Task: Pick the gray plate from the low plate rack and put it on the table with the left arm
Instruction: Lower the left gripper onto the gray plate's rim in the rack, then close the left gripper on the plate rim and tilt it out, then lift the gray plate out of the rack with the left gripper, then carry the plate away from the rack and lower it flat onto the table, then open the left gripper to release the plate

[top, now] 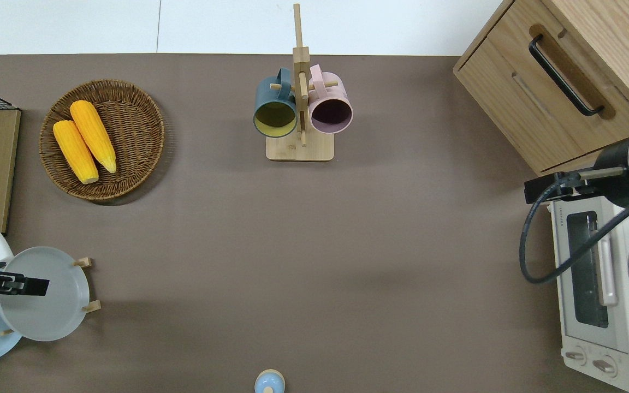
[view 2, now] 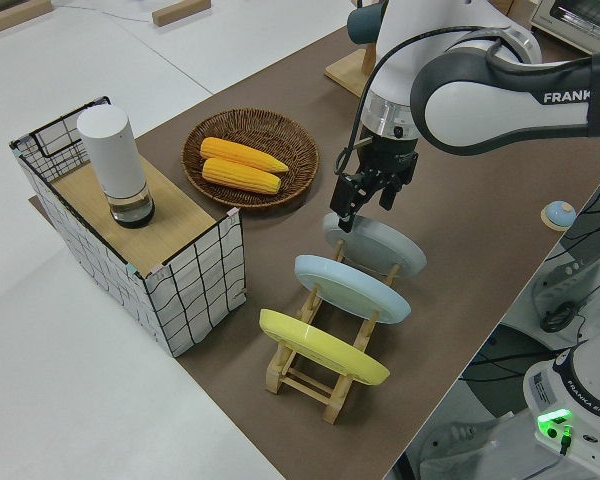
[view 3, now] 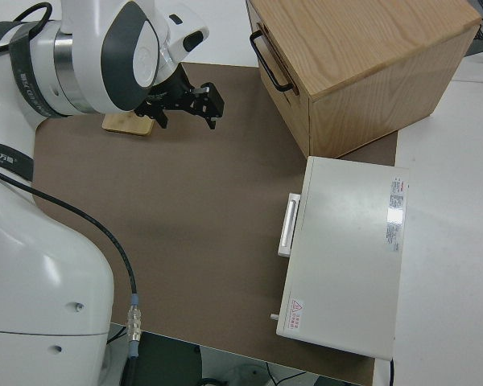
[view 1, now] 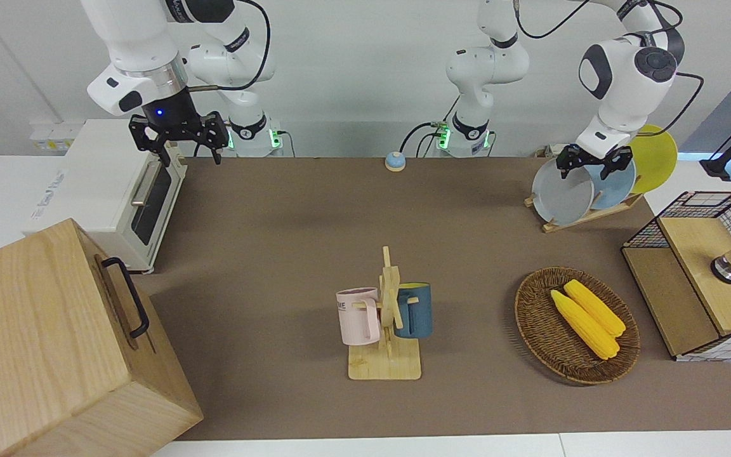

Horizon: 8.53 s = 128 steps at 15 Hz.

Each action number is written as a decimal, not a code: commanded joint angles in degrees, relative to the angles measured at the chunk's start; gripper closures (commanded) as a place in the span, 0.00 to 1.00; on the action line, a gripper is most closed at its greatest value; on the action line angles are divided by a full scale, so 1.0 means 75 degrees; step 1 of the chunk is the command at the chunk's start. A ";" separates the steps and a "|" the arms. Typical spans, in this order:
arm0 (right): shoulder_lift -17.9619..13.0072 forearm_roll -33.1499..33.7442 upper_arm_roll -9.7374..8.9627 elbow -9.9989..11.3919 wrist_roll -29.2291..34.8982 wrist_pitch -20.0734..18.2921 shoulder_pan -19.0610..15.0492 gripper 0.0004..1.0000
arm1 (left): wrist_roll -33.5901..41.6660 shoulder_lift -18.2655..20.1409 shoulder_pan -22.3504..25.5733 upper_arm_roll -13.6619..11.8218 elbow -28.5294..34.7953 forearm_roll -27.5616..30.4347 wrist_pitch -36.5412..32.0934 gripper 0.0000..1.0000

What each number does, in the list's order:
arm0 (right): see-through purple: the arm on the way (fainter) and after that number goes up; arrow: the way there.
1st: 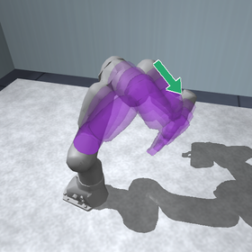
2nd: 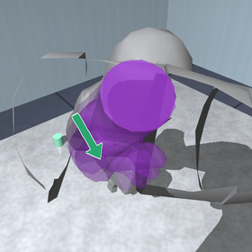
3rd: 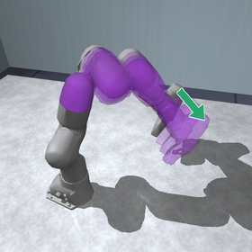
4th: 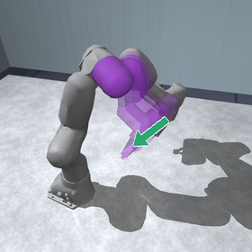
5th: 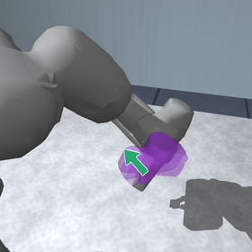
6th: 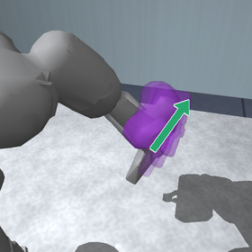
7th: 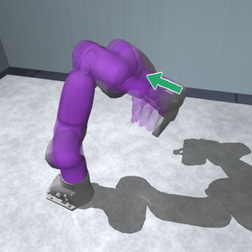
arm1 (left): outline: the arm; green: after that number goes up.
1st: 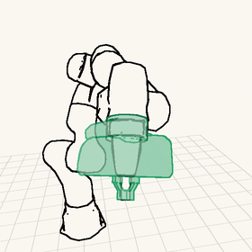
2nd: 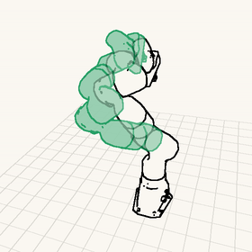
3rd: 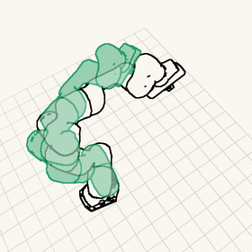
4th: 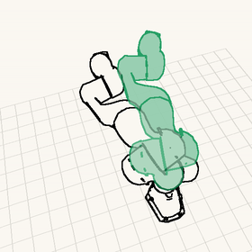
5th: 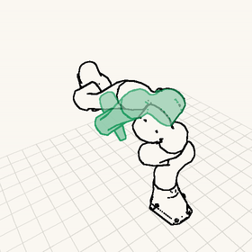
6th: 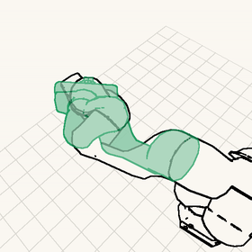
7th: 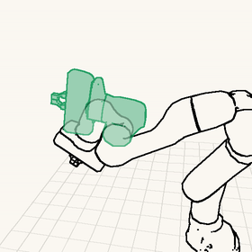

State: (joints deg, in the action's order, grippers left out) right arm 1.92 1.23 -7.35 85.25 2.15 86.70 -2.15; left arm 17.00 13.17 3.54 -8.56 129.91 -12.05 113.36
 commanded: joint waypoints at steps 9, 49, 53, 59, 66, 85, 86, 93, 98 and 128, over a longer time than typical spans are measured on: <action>0.0072 0.0023 -0.0156 -0.0152 0.0100 -0.0123 -0.0170 0.02 | 0.0078 0.0248 0.0232 0.0005 0.0690 -0.0186 0.0764 0.08; 0.0072 0.0023 -0.0156 -0.0152 0.0100 -0.0123 -0.0170 0.02 | -0.0320 0.0635 0.0079 0.0907 -0.1677 0.1006 -0.3043 1.00; 0.0072 0.0023 -0.0156 -0.0164 0.0100 -0.0123 -0.0170 0.02 | -0.0344 0.0588 0.0091 0.0825 -0.1642 0.2201 -0.3348 1.00; 0.0072 0.0023 -0.0156 -0.0163 0.0100 -0.0123 -0.0170 0.02 | -0.0239 0.0296 0.0196 0.0766 -0.1197 0.3772 -0.3325 1.00; 0.0072 0.0023 -0.0156 -0.0164 0.0100 -0.0123 -0.0170 0.02 | 0.0065 0.0213 0.0255 0.0591 -0.0156 0.4582 -0.2331 1.00; 0.0072 0.0023 -0.0156 -0.0163 0.0100 -0.0123 -0.0170 0.02 | 0.2046 0.0517 0.1064 0.0953 0.2154 0.5954 0.0013 1.00; 0.0072 0.0023 -0.0156 -0.0152 0.0100 -0.0123 -0.0170 0.02 | 0.1965 0.0657 0.1064 0.1197 0.2317 0.5954 0.0235 1.00; 0.0072 0.0023 -0.0156 -0.0164 0.0100 -0.0123 -0.0170 0.02 | 0.1179 0.1162 0.1064 0.2020 0.2740 0.5943 0.0881 1.00; 0.0072 0.0023 -0.0156 -0.0163 0.0100 -0.0123 -0.0170 0.02 | 0.1296 0.1221 0.1087 0.2020 0.3032 0.5919 0.1360 1.00; 0.0072 0.0023 -0.0156 -0.0152 0.0112 -0.0123 -0.0158 0.02 | 0.0127 0.1455 0.1192 0.2360 0.1198 0.3965 0.0324 0.00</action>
State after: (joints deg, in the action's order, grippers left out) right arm 1.92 1.23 -7.35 85.25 2.15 86.70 -2.15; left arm 23.25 22.71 12.28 8.81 144.83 23.66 123.79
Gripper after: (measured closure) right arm 0.013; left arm 0.000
